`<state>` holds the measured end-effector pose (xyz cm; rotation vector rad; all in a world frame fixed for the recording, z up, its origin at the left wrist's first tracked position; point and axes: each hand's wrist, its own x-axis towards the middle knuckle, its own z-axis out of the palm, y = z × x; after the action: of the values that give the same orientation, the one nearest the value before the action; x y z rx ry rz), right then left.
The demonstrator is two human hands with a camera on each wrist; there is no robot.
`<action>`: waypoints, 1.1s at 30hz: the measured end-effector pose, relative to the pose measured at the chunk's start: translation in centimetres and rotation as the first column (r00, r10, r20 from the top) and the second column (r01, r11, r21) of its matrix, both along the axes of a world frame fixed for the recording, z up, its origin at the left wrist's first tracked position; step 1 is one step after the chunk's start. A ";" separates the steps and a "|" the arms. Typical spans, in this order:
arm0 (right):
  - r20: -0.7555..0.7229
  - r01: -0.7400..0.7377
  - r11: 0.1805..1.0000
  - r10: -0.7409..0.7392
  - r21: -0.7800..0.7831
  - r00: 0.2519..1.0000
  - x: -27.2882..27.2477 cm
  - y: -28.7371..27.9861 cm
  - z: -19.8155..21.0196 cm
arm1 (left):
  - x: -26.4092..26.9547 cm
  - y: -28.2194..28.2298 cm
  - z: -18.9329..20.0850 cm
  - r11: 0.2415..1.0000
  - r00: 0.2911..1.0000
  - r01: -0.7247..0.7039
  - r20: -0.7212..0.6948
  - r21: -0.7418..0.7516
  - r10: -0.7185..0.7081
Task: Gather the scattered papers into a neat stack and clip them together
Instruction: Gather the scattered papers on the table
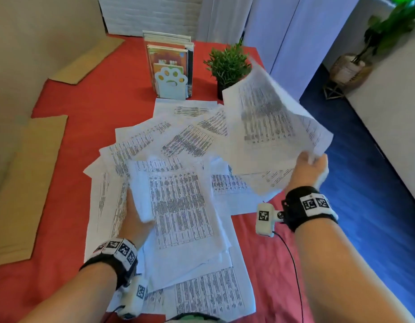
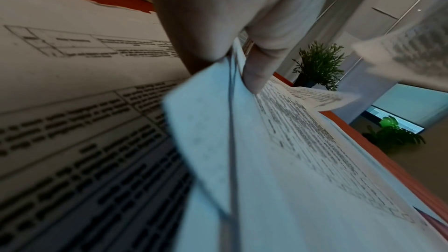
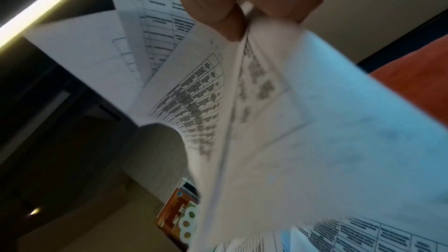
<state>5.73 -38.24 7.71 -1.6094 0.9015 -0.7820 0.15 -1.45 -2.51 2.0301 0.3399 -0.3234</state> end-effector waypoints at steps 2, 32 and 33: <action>-0.079 -0.122 0.992 0.123 0.017 0.989 -0.5 0.6 -0.2 | -0.1 0.0 0.2 1.000 0.999 0.024 0.027 -0.016 -0.023; -0.742 -0.546 0.797 0.527 0.261 0.415 -5.6 7.8 -9.4 | -0.5 -0.6 -0.3 0.958 0.951 -0.281 -0.116 0.054 0.286; -0.763 -0.582 0.762 0.547 0.284 0.344 -5.7 8.2 -9.3 | -0.6 -0.8 0.0 0.943 0.938 -0.331 -0.113 -0.024 0.326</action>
<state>0.02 -30.05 -1.64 -2.1712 0.8165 0.5613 -0.50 -2.25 -2.50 1.8782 0.7245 -0.2288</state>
